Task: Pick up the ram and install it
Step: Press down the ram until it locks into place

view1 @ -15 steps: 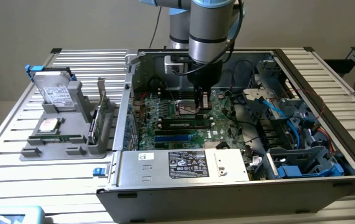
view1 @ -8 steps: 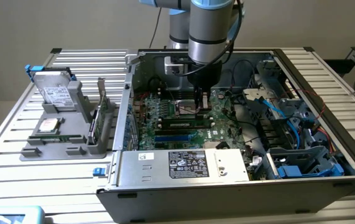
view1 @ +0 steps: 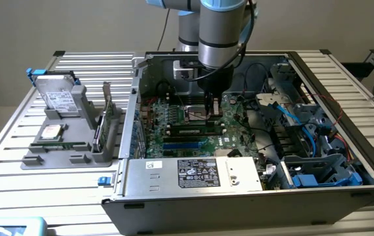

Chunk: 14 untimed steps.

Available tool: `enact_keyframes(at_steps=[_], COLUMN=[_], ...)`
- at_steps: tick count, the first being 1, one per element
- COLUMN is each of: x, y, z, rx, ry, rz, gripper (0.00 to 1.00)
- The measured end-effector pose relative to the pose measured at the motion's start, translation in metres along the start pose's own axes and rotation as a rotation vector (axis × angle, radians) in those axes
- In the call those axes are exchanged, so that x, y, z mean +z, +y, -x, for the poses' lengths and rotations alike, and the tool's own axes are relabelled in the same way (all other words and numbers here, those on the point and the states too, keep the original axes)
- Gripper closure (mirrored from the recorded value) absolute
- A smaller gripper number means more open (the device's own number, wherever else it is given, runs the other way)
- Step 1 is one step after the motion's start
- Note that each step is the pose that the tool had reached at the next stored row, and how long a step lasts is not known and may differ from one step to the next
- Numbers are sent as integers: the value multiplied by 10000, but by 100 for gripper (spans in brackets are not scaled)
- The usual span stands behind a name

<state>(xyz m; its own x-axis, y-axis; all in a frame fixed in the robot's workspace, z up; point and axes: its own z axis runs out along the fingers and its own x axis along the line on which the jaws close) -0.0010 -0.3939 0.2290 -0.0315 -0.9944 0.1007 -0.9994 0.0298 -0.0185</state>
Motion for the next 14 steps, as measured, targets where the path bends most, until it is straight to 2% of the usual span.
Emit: enact_keyframes(at_steps=[14], x=[40], y=[3], z=[4], rx=[1], ry=[-27], rz=[-2], gripper=[89])
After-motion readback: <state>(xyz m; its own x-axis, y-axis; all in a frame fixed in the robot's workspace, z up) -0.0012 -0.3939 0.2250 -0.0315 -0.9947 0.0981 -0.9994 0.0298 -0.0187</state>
